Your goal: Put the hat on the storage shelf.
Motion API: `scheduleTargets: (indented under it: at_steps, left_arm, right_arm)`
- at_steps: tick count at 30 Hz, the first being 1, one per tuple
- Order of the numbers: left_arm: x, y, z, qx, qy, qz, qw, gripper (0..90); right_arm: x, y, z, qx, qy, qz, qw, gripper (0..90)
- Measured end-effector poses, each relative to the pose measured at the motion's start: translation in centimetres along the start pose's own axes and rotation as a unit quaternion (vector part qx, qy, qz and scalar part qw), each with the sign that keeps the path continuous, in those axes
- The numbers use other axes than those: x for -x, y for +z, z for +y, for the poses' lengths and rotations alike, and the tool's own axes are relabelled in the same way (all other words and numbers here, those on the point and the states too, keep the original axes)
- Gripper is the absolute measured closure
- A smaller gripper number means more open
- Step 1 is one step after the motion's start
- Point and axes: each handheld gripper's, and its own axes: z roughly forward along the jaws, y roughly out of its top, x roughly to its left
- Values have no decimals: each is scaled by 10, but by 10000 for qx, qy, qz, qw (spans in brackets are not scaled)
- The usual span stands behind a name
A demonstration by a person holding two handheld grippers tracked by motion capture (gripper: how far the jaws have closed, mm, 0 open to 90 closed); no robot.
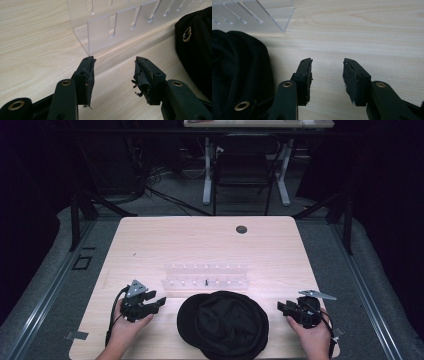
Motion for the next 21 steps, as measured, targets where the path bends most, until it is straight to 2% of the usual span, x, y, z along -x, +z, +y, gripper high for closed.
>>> scheduleTargets:
  at_steps: [1,2,4,7,9,11,12,15,19,21]
  left_arm:
    - [1,0,0,15,-11,-17,10000,511]
    - [2,0,1,-2,-40,-138,9999,532]
    - [5,-1,2,55,-5,-191,9998,541]
    - [10,-5,6,153,26,-303,9994,541]
    - [14,-8,9,255,20,-452,9986,542]
    - [20,-11,12,346,3,-624,9975,557]
    - [23,-13,14,339,78,-744,9966,570]
    - [31,-14,17,278,246,-919,9951,614]
    - [39,-14,18,261,316,-1120,9929,623]
    - [42,-12,17,130,329,-1190,9923,623]
  right_arm:
    - [-3,-1,0,-45,-44,-23,10000,580]
    - [-4,-1,-1,-43,-104,-5,9999,580]
    - [-8,-3,0,-99,-93,50,9999,581]
    - [-13,-9,1,-18,2,299,9996,574]
    - [-16,-13,1,53,-21,503,9987,562]
    - [-20,-16,0,56,-80,605,9981,545]
    - [-23,-17,0,50,-130,643,9978,541]
    - [-30,-15,0,-63,-249,761,9968,524]
    - [-34,-11,-2,-292,-211,868,9956,566]
    - [-35,-12,-2,-325,-164,892,9954,585]
